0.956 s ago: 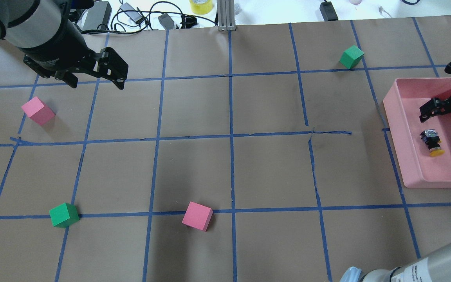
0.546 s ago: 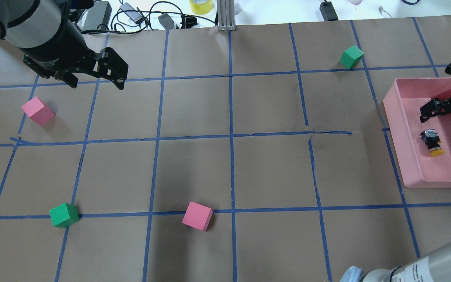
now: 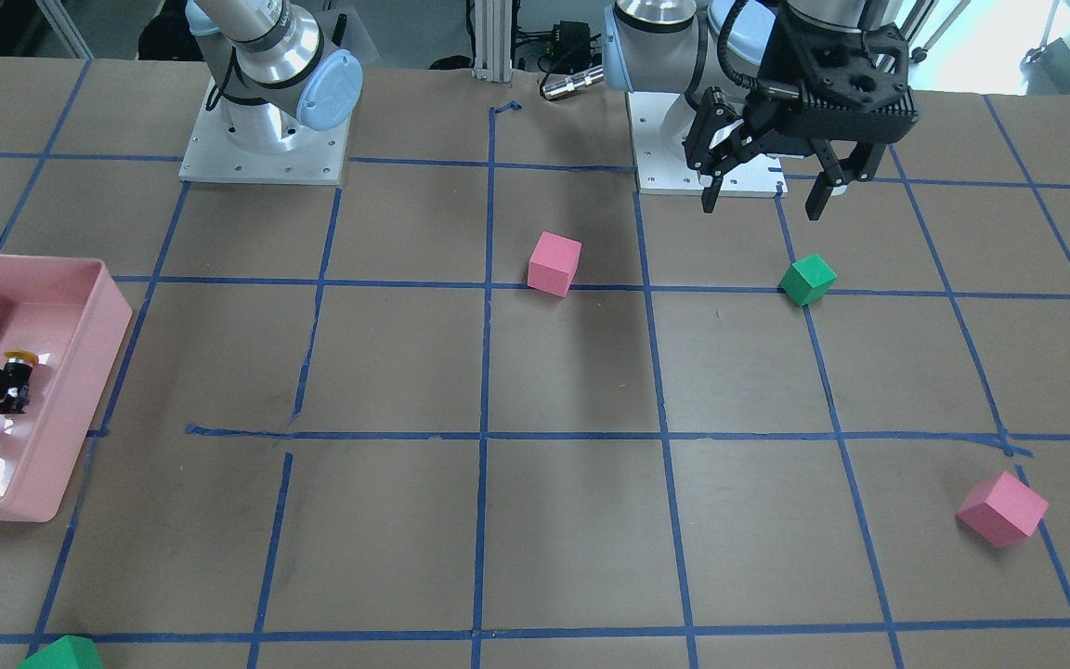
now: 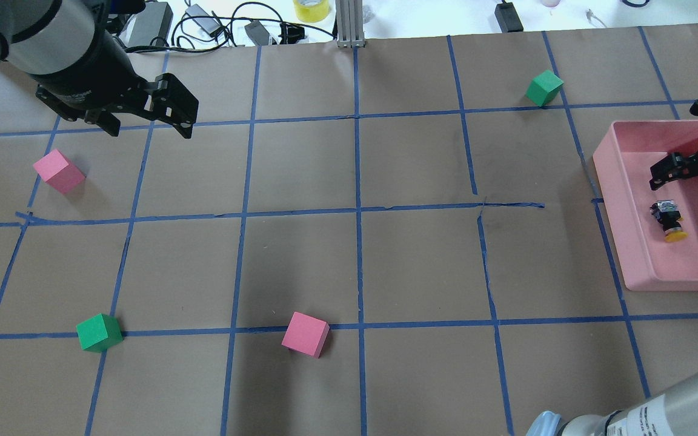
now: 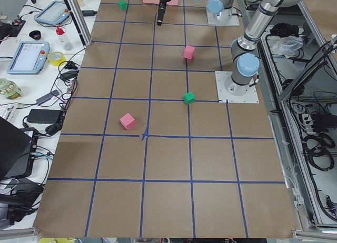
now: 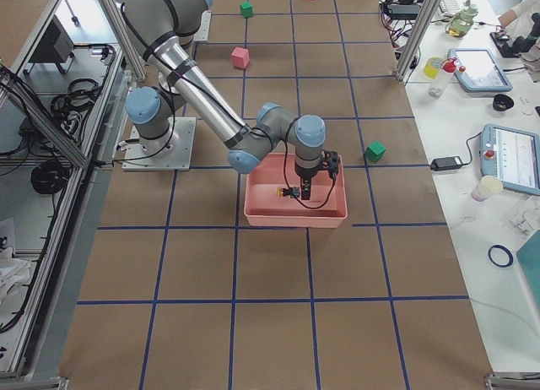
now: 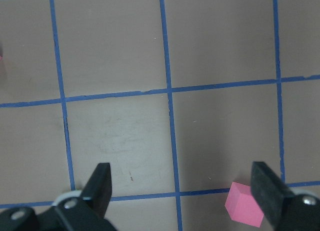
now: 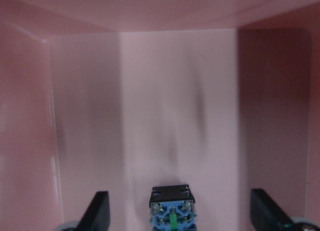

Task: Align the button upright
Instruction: 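Lower the right gripper into the bin toward the button switch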

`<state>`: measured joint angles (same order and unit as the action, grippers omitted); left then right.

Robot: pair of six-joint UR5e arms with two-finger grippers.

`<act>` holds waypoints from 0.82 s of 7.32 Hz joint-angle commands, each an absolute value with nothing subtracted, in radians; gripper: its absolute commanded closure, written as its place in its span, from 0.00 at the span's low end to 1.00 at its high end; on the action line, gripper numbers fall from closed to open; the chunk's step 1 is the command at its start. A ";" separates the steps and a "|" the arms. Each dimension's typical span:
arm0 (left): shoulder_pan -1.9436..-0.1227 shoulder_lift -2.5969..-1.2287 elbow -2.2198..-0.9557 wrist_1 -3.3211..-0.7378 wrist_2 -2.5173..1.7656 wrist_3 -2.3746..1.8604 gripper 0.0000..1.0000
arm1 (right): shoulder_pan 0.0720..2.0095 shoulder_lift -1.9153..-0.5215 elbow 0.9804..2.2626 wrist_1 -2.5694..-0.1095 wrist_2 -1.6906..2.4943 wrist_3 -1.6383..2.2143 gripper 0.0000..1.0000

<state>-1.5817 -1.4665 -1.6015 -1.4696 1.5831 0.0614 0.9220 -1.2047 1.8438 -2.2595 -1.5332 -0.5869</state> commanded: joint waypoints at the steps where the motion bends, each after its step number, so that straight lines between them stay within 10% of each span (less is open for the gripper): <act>1: -1.582 -1.466 -1.601 -1.470 1.583 0.061 0.00 | 0.920 -1.204 1.842 -2.260 -1.534 -0.588 0.01; 6: -1.582 -1.466 -1.601 -1.470 1.583 0.061 0.00 | 0.919 -1.203 1.845 -2.256 -1.528 -0.597 0.01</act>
